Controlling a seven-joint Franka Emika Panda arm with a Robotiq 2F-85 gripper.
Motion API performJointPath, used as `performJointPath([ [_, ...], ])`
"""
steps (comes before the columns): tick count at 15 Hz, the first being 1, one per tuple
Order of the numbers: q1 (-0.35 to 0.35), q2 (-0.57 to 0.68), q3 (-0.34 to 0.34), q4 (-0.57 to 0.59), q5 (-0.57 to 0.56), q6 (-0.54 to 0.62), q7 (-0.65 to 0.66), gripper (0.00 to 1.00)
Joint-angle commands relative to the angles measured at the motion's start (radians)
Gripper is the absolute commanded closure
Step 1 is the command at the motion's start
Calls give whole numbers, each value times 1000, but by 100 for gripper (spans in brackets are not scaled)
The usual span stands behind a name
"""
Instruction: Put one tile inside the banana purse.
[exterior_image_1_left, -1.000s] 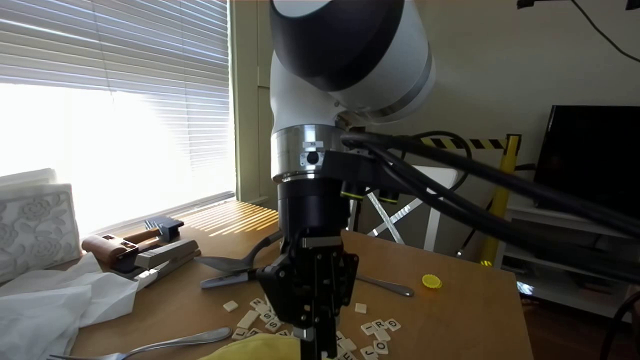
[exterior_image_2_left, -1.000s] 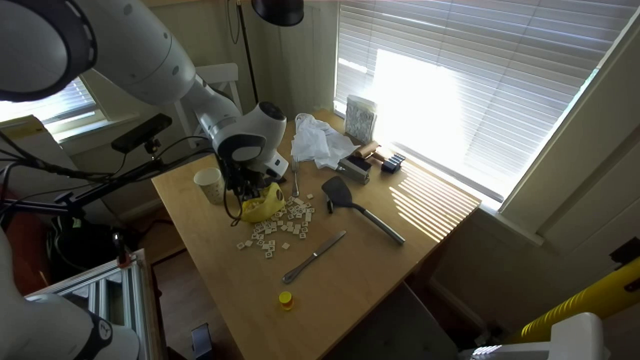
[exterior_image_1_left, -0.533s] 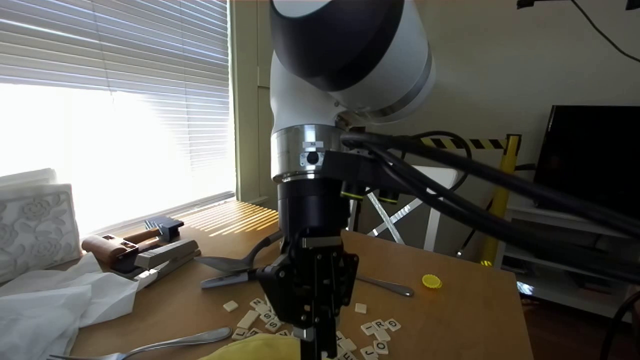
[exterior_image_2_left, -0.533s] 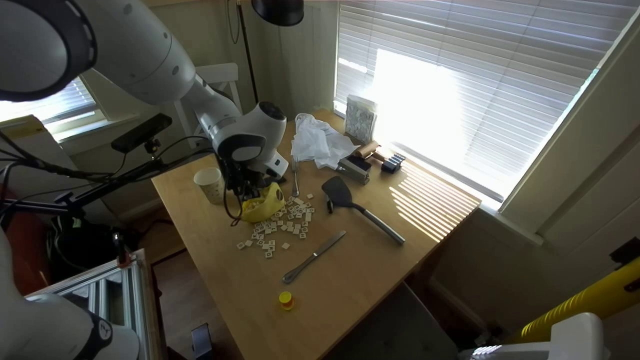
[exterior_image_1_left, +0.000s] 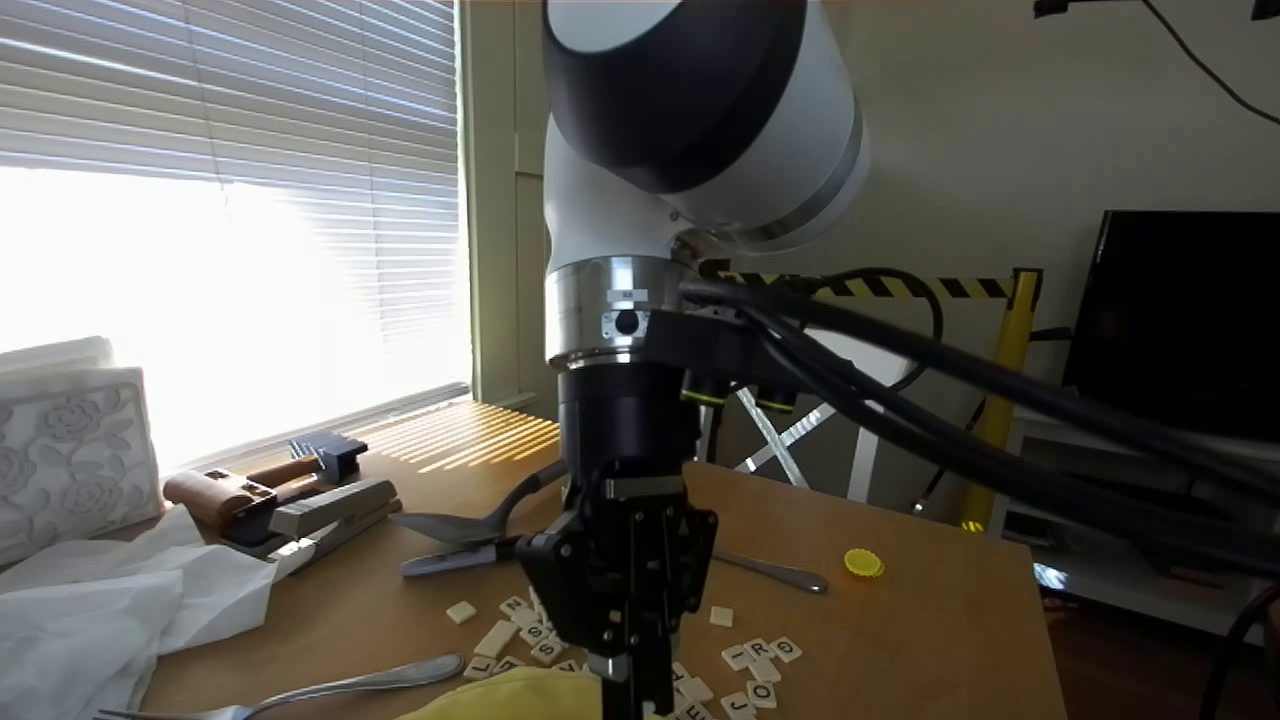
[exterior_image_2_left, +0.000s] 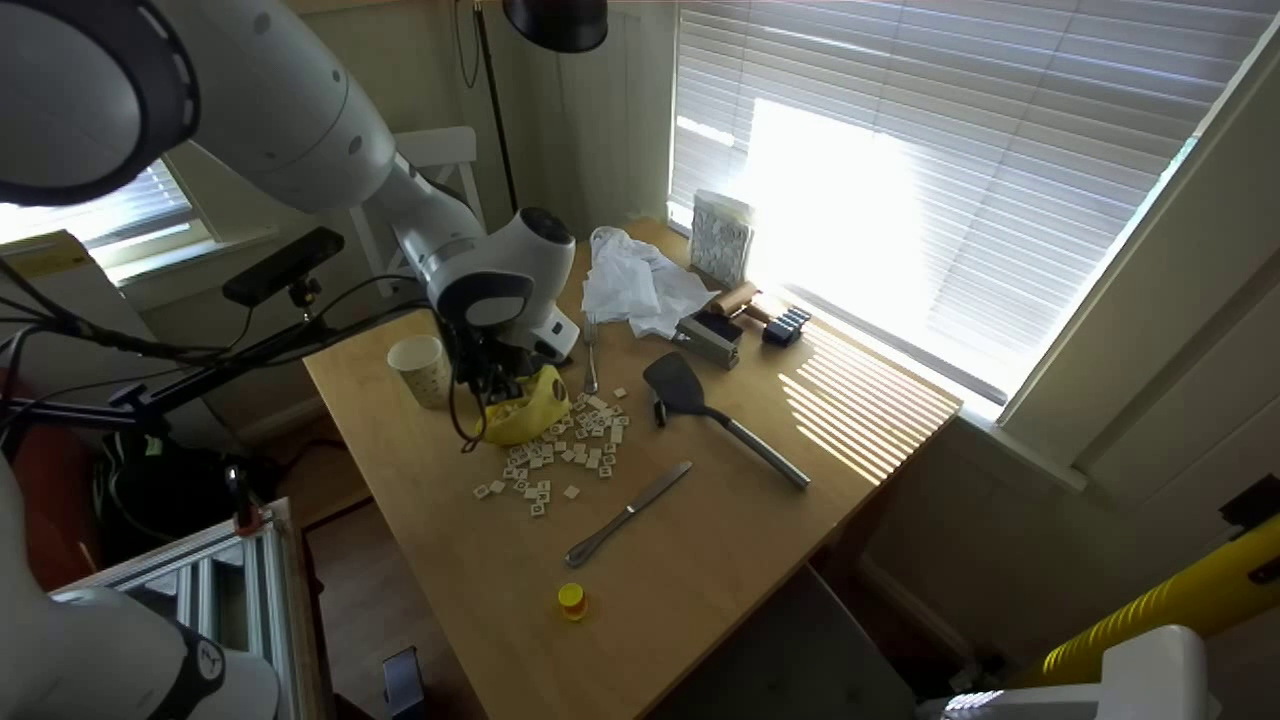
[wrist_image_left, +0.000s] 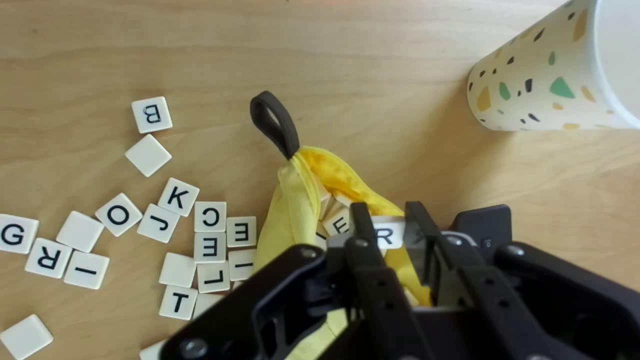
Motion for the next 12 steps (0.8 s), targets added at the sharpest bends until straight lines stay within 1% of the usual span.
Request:
performJointPath([
  [1,0,31,4,9,26,53,-15,95],
  [4,5,49,2,12,18,93,-1,95],
  [5,-2,55,13,14,37,113,-9,53],
  [6,-2,61,16,15,38,131,-11,52],
  [7,-9,67,28,16,56,151,-18,46],
  [12,-22,80,71,9,118,229,-29,12],
])
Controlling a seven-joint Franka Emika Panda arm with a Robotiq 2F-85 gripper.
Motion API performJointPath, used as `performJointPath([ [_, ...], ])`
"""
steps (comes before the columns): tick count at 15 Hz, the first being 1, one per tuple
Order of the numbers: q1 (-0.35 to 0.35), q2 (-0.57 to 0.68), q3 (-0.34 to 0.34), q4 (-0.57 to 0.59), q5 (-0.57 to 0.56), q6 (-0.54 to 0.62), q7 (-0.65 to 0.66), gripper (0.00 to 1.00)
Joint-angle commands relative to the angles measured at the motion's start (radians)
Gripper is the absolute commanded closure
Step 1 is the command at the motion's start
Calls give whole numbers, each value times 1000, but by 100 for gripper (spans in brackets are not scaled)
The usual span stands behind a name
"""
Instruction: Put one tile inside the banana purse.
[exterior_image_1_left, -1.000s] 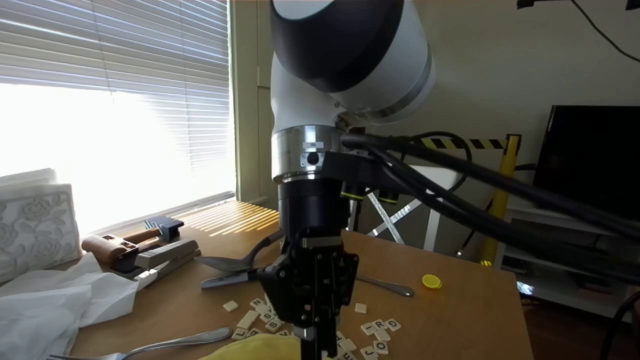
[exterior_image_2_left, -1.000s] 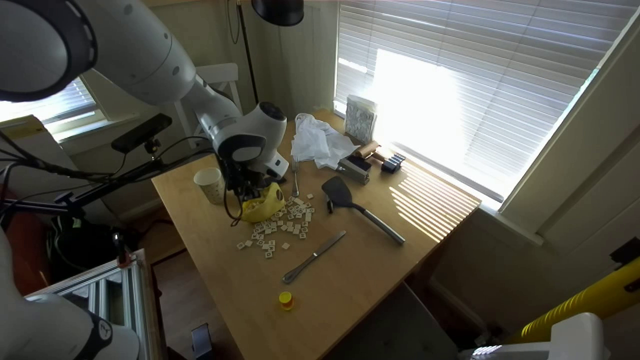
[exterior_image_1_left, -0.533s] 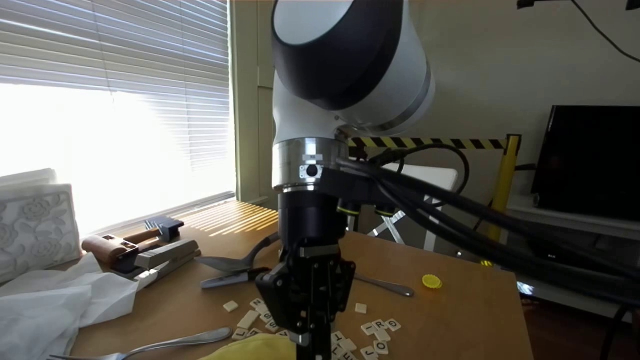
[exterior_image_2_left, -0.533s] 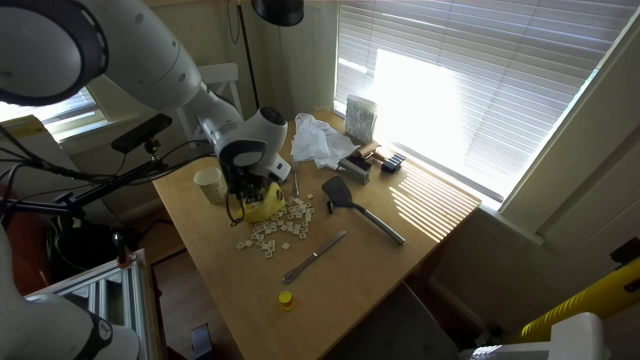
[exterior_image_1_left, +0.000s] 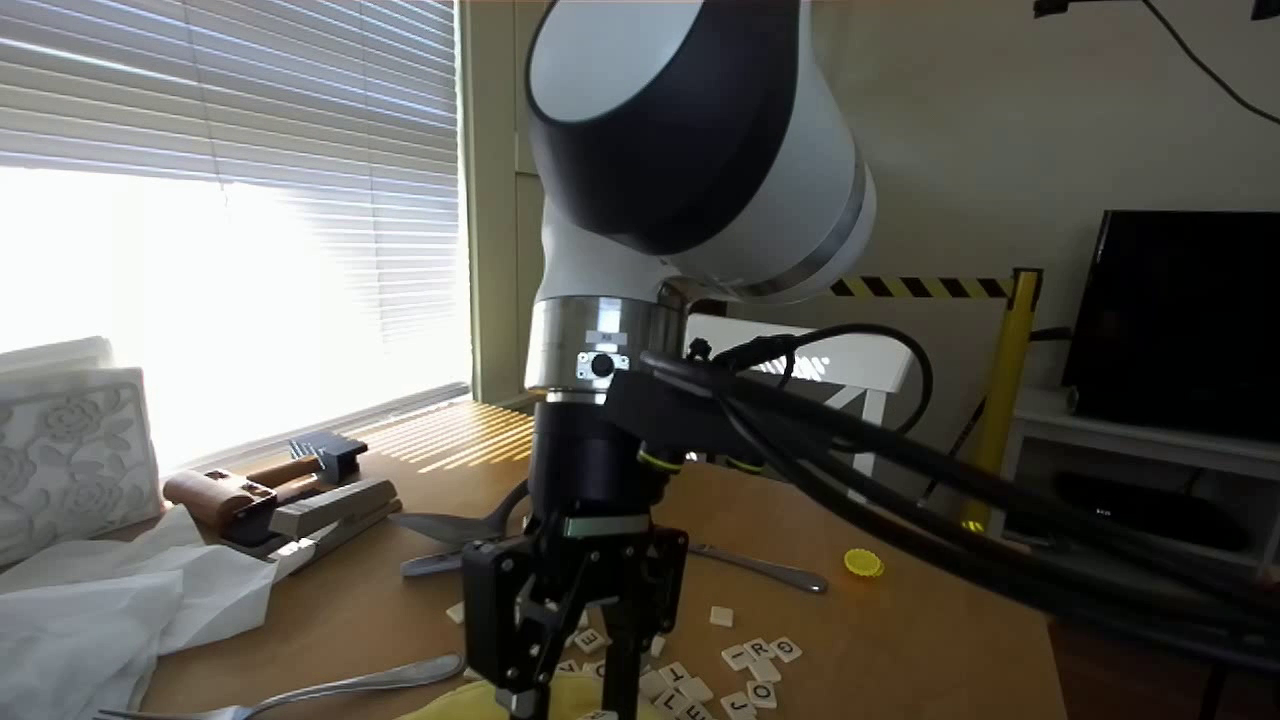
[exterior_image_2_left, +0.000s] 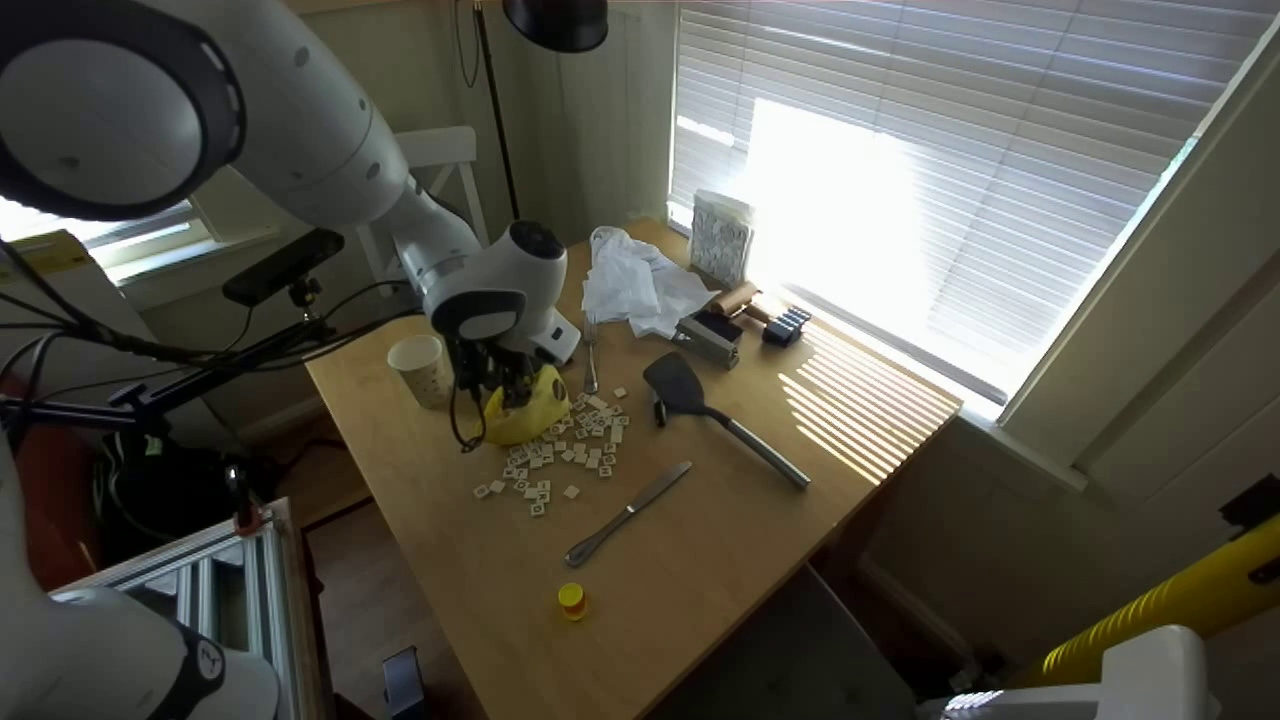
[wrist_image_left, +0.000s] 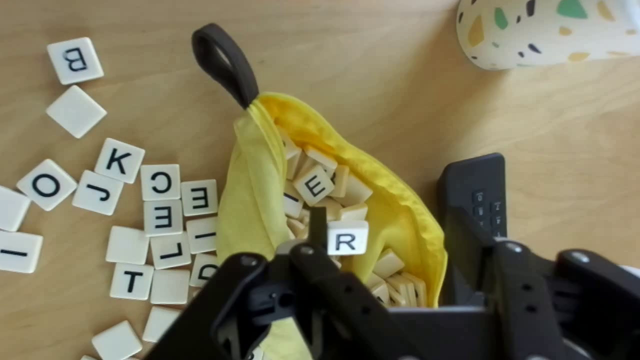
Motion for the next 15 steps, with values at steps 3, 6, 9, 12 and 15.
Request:
performJointPath([
  [3,-29,23,64,1,99,73,-47,0],
  [6,-35,27,81,-3,119,94,-61,0],
  [9,-45,32,93,-4,131,109,-73,0],
  [12,-42,22,82,-11,123,91,-58,0],
  [15,-33,-145,33,-70,79,-158,82,0],
])
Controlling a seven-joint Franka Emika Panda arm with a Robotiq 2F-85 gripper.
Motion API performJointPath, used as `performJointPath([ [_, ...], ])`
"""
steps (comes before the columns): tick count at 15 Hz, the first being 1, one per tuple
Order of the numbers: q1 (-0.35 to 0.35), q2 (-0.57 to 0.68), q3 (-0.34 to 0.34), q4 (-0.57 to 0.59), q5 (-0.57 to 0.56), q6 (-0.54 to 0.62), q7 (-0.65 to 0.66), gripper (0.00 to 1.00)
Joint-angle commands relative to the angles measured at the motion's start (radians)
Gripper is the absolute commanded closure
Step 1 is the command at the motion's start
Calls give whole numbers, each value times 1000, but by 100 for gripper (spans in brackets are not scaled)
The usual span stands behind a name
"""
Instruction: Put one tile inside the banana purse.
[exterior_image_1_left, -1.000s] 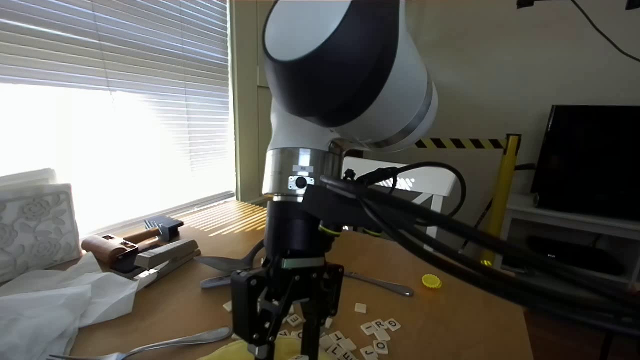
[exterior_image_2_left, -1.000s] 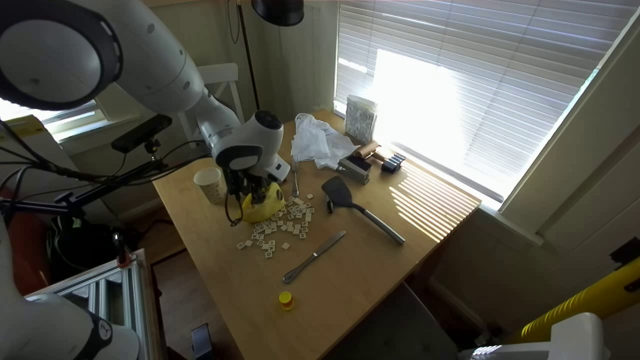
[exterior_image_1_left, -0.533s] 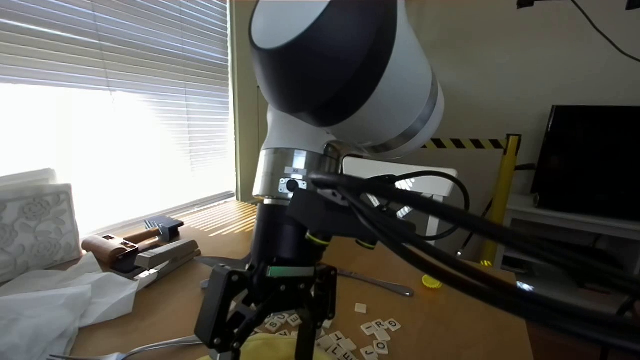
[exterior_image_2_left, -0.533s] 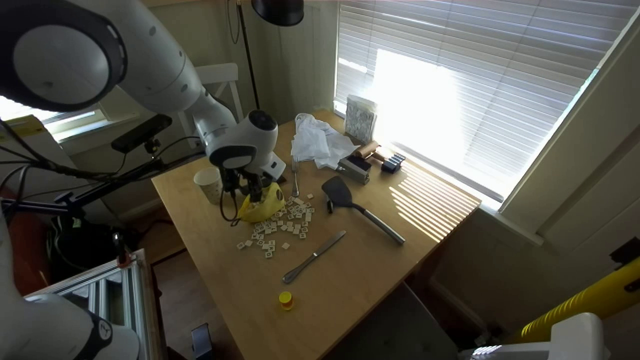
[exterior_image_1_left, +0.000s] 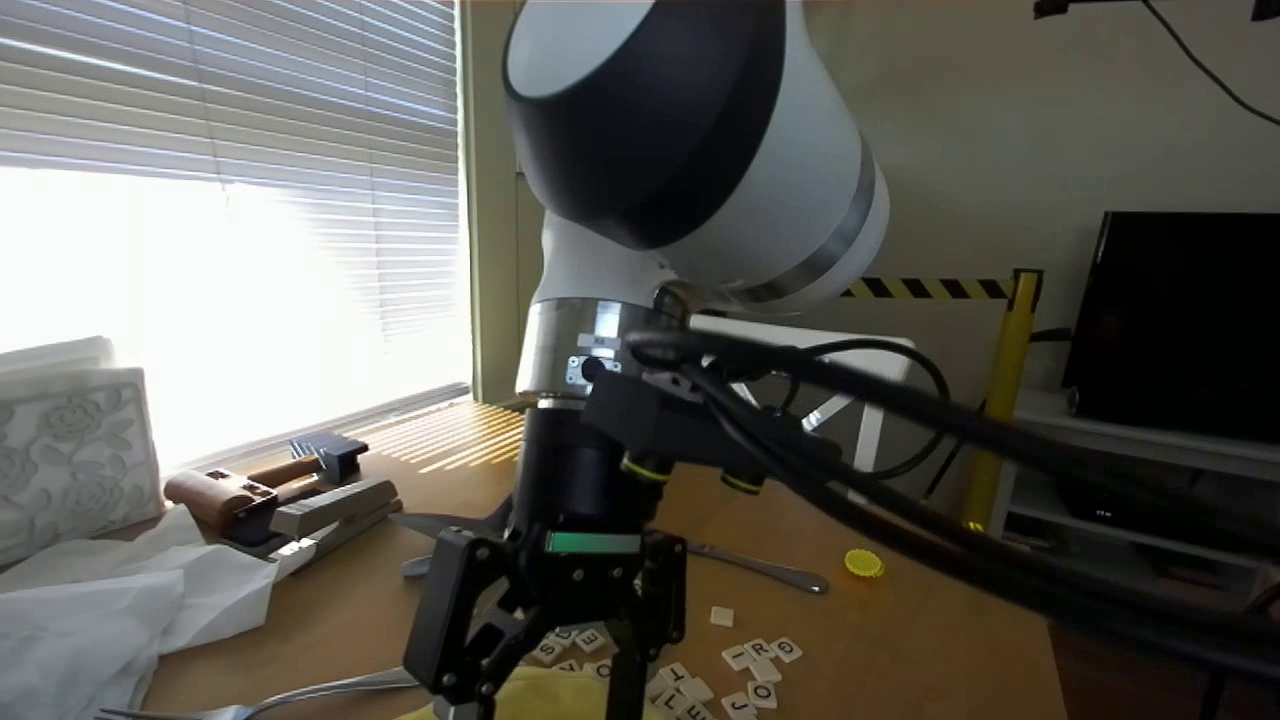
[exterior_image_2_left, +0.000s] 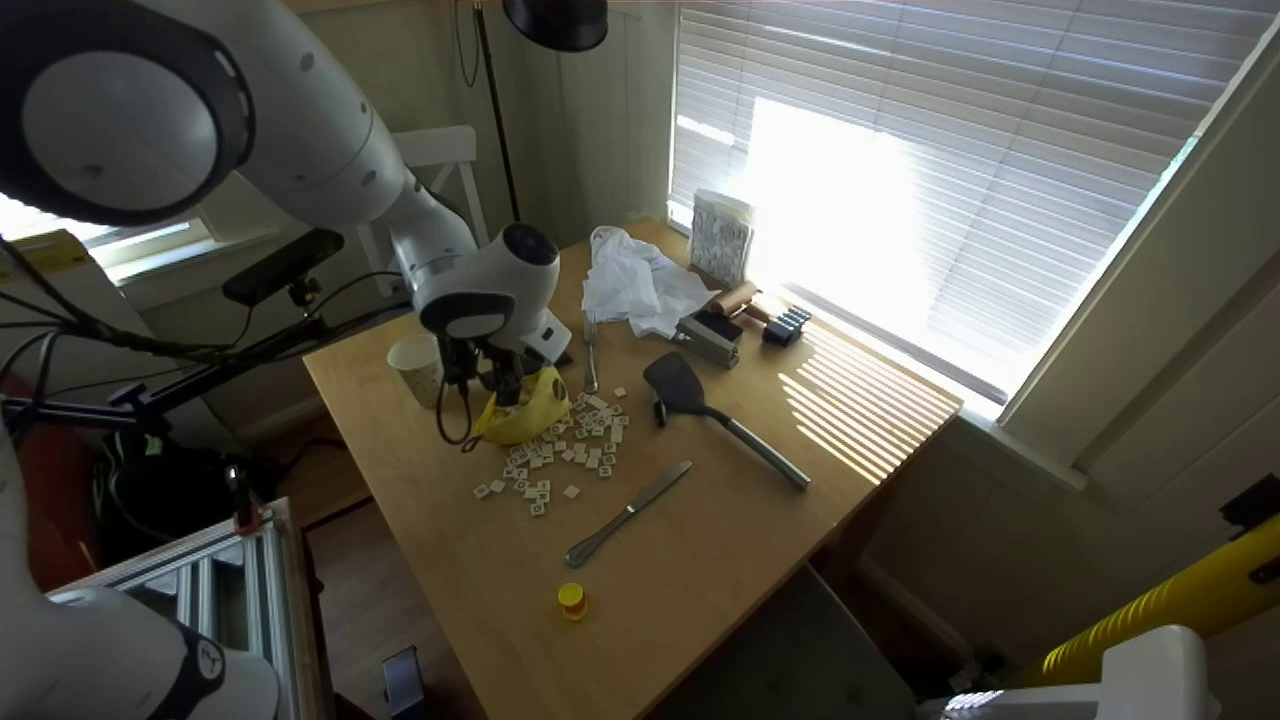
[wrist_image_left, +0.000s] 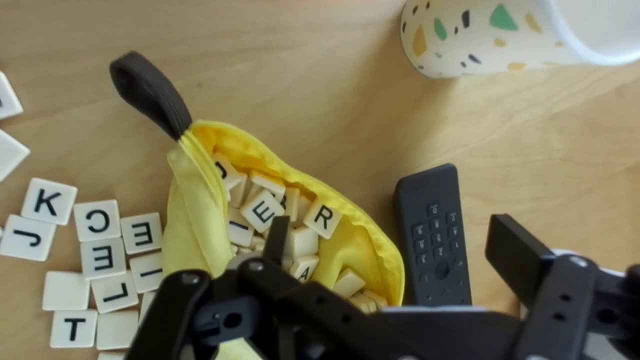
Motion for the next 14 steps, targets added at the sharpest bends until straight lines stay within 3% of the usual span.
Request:
performJointPath([
  [1,16,-205,-54,-82,-36,-221,153,0],
  [2,61,-266,-99,-108,-106,-236,258,0],
  [5,108,-418,-142,-157,-283,-303,452,0],
  [9,135,-544,-98,-192,-505,-403,745,0],
  [10,112,-471,-106,-141,-423,-379,621,0],
  [14,114,-487,-99,-149,-433,-385,638,0],
])
